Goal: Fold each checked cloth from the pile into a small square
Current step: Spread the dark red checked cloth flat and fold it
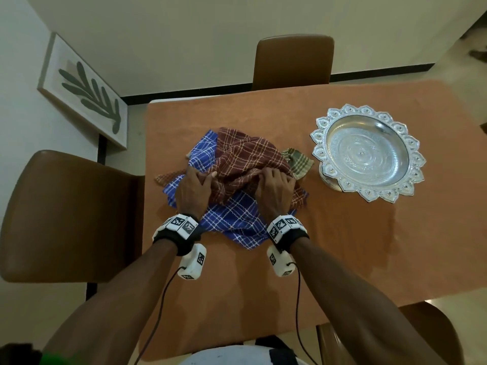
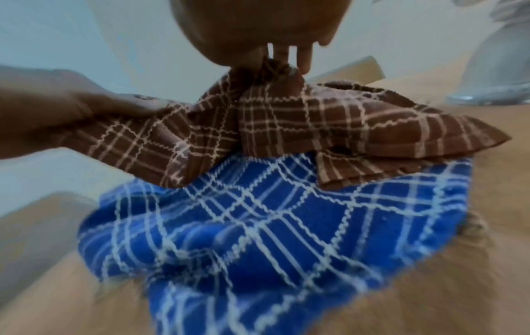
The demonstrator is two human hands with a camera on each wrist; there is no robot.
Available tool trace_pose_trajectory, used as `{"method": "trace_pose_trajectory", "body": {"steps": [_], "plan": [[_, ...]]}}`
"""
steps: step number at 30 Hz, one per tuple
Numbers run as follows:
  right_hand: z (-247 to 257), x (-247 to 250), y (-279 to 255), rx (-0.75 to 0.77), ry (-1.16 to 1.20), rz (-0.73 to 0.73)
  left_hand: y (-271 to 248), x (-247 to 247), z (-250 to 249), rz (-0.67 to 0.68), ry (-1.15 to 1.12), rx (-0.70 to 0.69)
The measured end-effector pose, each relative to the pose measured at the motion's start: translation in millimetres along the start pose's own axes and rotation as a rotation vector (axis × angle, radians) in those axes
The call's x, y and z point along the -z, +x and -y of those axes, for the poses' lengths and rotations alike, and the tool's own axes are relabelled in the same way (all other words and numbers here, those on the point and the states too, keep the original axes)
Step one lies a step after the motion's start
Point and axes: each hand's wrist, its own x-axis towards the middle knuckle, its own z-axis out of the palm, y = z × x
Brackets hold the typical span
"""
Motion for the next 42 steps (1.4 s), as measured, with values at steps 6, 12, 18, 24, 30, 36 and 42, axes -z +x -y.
{"method": "trace_pose_trajectory", "body": {"steps": [6,12,18,24,30,36,42], "plan": [[11.1,45.3,22.0,-0.2,0.472,-0.36,-6.2,7.7,-19.4,-0.096,-0.295,-0.014],[6.1,71.6,-38.5,0.247,0.295,0.177,-33.4,15.5,-14.9,-0.019,-0.276,0.06],[-0.2,68.3,-141.9,0.32,0.163,1.398,-90.1,14.7,13.5,0.262,-0.061,0.059],[-6.2,91.9,-165.2,0.196,0.571,1.079,-164.6,40.1,61.3,0.047,0.244,0.153],[-63.4,86.6,-111.0,-0.252,0.207,0.348,-211.8,37.7,87.6,0.009,0.062,0.55],[-91.7,41.9,-99.3,-0.239,0.073,0.732,-219.5,12.2,88.8,0.006,0.182,0.535],[-108.4,91.5,-123.5,-0.348,0.278,0.167,-174.1,38.2,77.5,-0.16,0.145,0.474]]}}
